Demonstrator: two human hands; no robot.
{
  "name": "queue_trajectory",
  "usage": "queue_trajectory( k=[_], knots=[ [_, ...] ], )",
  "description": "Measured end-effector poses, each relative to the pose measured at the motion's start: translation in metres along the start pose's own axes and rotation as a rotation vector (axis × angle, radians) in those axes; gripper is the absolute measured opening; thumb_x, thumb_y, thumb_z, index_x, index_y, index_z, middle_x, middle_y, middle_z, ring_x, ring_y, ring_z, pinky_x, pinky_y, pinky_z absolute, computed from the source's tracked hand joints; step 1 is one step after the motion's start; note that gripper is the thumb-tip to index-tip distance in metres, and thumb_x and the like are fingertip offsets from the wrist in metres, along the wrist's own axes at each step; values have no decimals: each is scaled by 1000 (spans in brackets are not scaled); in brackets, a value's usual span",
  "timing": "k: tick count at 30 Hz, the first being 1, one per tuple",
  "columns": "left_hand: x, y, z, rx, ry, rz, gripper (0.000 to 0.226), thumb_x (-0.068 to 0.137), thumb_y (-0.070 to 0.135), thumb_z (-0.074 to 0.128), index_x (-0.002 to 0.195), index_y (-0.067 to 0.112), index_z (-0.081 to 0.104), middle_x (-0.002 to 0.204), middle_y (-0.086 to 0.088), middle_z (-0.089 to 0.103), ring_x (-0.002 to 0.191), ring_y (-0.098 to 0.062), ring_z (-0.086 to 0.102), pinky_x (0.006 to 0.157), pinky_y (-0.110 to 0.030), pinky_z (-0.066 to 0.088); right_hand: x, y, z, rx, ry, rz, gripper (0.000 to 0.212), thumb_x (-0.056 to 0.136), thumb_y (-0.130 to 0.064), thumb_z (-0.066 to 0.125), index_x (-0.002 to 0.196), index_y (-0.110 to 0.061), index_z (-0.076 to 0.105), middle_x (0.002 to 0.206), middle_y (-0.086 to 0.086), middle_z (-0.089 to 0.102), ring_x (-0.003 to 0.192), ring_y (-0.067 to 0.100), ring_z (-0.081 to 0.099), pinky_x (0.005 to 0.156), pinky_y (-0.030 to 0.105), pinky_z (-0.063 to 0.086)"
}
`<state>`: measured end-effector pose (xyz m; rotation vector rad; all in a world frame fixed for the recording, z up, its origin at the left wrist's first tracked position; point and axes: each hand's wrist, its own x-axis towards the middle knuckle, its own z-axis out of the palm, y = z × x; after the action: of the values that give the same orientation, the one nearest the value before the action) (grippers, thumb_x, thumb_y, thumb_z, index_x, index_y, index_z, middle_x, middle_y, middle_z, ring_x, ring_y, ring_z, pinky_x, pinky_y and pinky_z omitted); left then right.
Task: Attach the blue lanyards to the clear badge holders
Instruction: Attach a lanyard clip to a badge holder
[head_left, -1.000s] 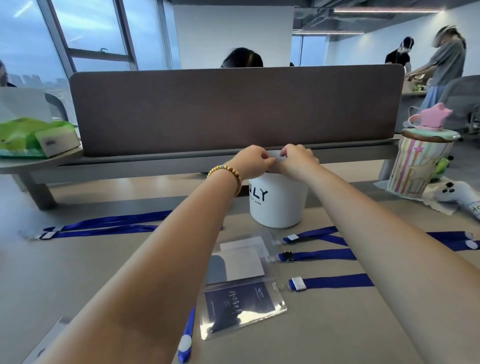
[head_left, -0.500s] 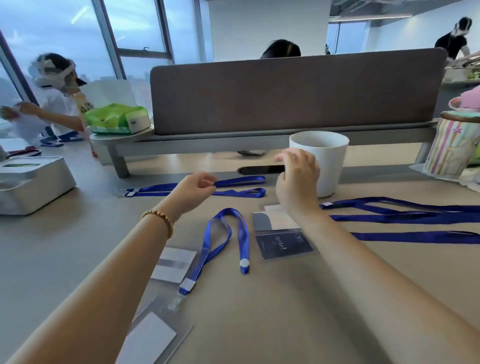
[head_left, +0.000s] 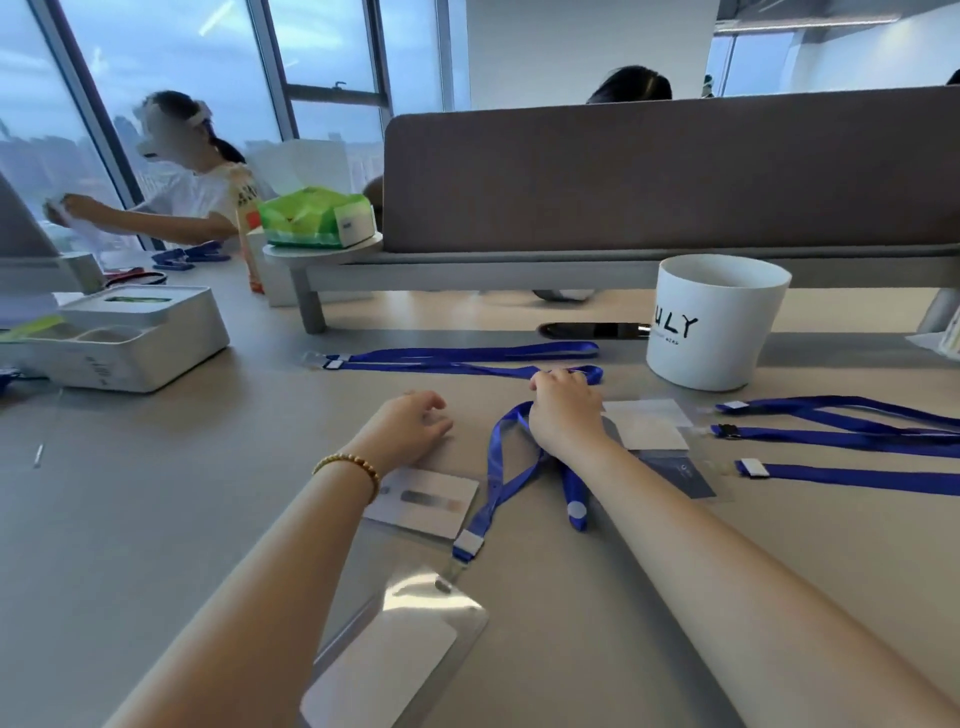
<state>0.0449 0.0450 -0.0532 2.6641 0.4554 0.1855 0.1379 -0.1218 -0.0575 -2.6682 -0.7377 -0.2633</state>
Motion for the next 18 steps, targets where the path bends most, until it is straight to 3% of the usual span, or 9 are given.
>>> queue_trajectory(
  k=[4,8,13,15,16,18],
  knots=[
    [31,-2,-1,116,-8,-7,42,95,27,43,136,16,40,137,-9,44,118,-26,50,99,-36,42,35,-4,10,-87,-33,-8,38,91,-8,45,129,-9,45,134,9,46,126,29,38,105,40,30],
    [50,-3,2,157,-6,34,48,95,23,43,141,18,30,140,-10,41,118,-28,51,98,-40,45,65,-7,22,-156,-161,38,43,92,-16,49,134,-10,42,140,10,42,134,30,32,115,50,15],
    [55,-1,3,84,55,48,49,93,20,48,139,17,32,135,-11,46,116,-26,53,94,-35,46,70,-9,29,-166,-125,15,29,94,-19,49,121,-8,52,125,11,51,119,30,43,100,41,33],
    [56,5,1,-153,118,-86,33,94,25,47,124,11,47,118,-13,58,99,-24,60,89,-36,51,66,-12,26,-105,-79,-64,22,95,-14,45,116,-9,48,113,10,57,111,30,50,97,40,35],
    [53,12,-3,-404,125,-201,30,96,30,44,113,7,52,108,-14,62,88,-23,62,85,-37,53,63,-15,22,-33,-38,-98,17,96,-11,41,112,-10,47,103,9,60,103,30,54,95,40,36],
    [47,24,-9,-990,2,-418,48,97,43,33,100,0,54,95,-17,64,77,-23,63,73,-34,55,55,-24,10,185,20,-155,14,97,-11,36,106,-12,46,88,6,63,88,30,56,87,40,41]
  ],
)
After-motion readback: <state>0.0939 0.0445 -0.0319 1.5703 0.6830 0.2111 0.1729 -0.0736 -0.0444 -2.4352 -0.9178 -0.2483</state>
